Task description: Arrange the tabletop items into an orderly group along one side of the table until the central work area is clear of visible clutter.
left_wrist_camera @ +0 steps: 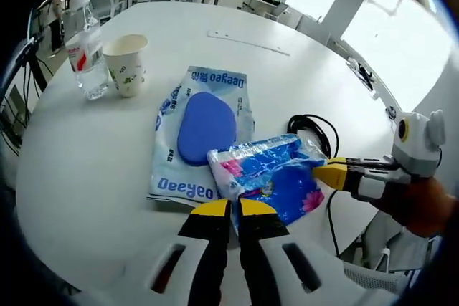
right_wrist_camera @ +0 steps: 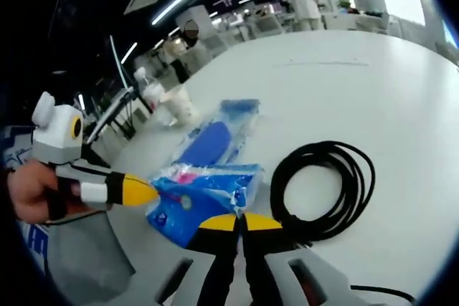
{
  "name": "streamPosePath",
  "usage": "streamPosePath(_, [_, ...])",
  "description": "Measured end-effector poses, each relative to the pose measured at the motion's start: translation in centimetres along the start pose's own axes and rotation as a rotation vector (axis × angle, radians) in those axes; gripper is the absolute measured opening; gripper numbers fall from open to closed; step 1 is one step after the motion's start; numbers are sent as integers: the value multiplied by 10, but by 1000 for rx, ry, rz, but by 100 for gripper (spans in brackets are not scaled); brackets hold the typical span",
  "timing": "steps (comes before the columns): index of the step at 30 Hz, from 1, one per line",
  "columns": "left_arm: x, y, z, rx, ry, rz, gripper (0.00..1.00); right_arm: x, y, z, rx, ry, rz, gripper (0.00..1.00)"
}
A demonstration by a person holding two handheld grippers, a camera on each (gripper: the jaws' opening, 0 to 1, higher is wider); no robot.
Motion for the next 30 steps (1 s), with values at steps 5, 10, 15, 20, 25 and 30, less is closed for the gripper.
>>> streamPosePath(5, [-7, -2, -4, 10, 18, -9, 0, -7, 2, -5, -9, -14, -16, 0])
streamPosePath(10, [-14, -5, -5, 11, 21, -12, 0, -14, 3, -13, -18, -25, -27, 0])
streamPosePath(15, [-22, -9, -6, 7, 31, -19, 0, -22, 4, -17, -28, -28, -37, 0])
streamPosePath(20, [-35, -11, -12, 9, 18, -25, 0, -31, 7, -25, -28, -38, -58, 0])
streamPosePath(25, [-51, -16, -19, 16, -20, -39, 0, -40, 12, -35, -19, -38, -76, 0])
streamPosePath(30, [-66, -23, -30, 23, -49, -41, 0, -51, 15, -51, -7, -51, -91, 0])
Point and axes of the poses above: the point that each gripper's makers call its tool centre point, and the gripper's own axes: y roughly backward along the fingers, z roughly to its left, x roughly out of its underside, the point moved 6 cm from there along y, roughly backward along the fingers, and after that the axes turned 11 degrees about z, right-handed, at the moved point
